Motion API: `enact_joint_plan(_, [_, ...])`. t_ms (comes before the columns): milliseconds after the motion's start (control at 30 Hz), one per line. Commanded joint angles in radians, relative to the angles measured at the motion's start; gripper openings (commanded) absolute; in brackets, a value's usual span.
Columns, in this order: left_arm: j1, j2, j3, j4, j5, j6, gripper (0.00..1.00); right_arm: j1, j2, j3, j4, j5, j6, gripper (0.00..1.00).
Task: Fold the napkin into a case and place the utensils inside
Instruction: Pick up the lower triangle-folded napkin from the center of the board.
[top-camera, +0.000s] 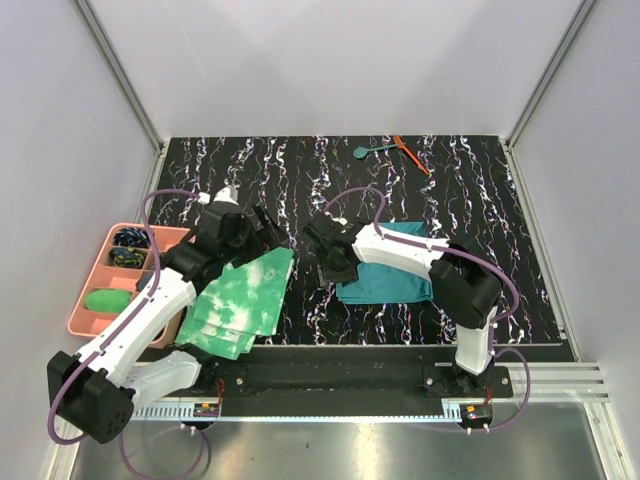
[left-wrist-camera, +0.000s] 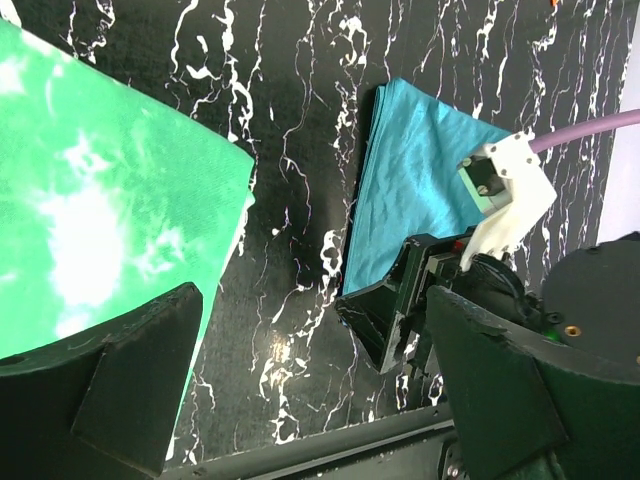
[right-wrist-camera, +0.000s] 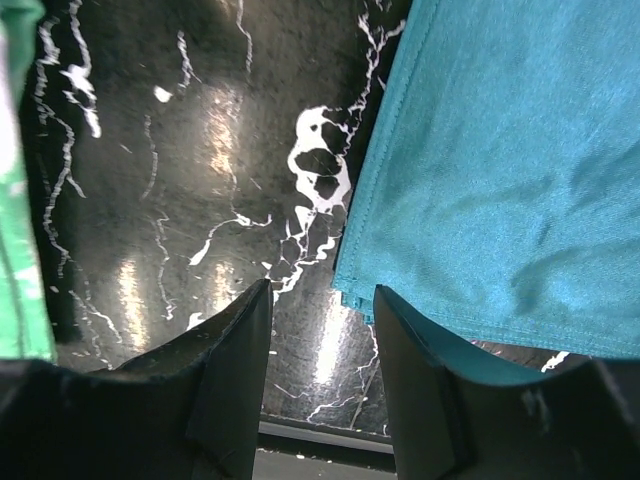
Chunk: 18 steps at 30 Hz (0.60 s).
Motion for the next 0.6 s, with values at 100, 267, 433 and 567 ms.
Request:
enact_joint_plan(100, [0.024,-0.004,0.023,0.022,0.052,0.025,0.96,0.012,0.008,-0.053,0.005,0.035,0.030,0.53])
enact_joint_plan(267, [0.033,-0.004,0.023,0.024,0.060,0.025,0.96,0.012,0.019,-0.097,0.042,0.031,0.030,0.52])
enact_joint_plan(433, [0.038,0.003,0.026,0.025,0.069,0.023,0.96,0.012,0.057,-0.135,0.079,0.026,0.027,0.52])
enact_joint_plan(567, [0.044,0.001,0.023,0.025,0.071,0.022,0.96,0.012,0.085,-0.163,0.108,0.023,0.018,0.45])
